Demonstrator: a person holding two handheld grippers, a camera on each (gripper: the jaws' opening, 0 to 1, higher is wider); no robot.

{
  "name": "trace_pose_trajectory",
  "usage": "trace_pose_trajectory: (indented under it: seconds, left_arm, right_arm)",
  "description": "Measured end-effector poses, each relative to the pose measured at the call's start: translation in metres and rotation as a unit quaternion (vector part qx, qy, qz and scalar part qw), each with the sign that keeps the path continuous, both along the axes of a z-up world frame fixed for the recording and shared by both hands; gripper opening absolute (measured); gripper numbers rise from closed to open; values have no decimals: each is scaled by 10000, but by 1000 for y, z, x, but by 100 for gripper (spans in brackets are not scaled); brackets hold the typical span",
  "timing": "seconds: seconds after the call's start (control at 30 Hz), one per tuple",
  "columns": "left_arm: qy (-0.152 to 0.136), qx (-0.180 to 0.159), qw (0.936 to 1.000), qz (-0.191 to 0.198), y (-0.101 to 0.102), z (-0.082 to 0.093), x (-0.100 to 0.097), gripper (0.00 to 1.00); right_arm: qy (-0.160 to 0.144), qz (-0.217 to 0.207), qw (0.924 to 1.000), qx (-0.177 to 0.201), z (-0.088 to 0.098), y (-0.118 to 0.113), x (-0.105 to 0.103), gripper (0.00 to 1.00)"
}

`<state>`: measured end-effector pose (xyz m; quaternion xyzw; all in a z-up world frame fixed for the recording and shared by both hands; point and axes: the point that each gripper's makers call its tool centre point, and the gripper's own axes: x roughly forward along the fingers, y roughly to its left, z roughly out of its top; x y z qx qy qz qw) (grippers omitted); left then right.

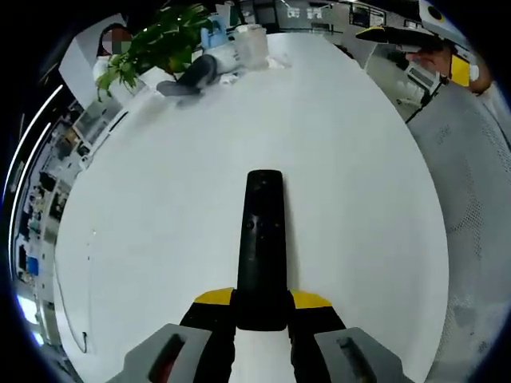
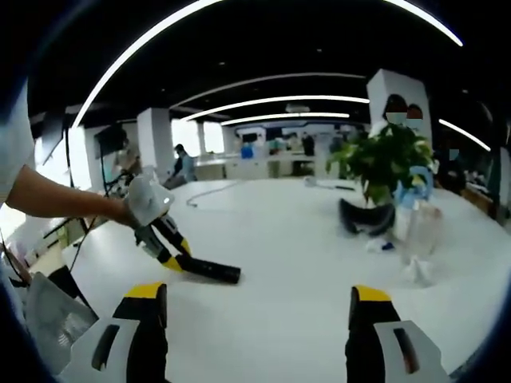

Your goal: Press the specified remote control buttons in sequence, fully releasing each button before pressing the next.

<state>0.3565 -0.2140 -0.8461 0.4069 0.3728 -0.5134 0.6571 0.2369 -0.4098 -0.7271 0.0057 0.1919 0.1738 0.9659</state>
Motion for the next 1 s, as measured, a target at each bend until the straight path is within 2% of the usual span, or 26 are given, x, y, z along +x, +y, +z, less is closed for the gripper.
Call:
trace_pose_trajectory:
  seconds: [0.47, 0.83, 1.0]
  left_arm:
    - [-86, 58, 9999, -41, 2, 0, 31, 24]
    - [-154, 205, 9997, -3, 7, 1, 65, 24]
    - [-205, 280, 9994, -75, 6, 1, 74, 24]
  right_arm:
    - [104, 3, 9999, -61, -4, 0, 0, 92]
    - [176, -2, 9998, -74, -7, 0, 0, 92]
    - [204, -41, 9998, -75, -8, -2, 0, 91]
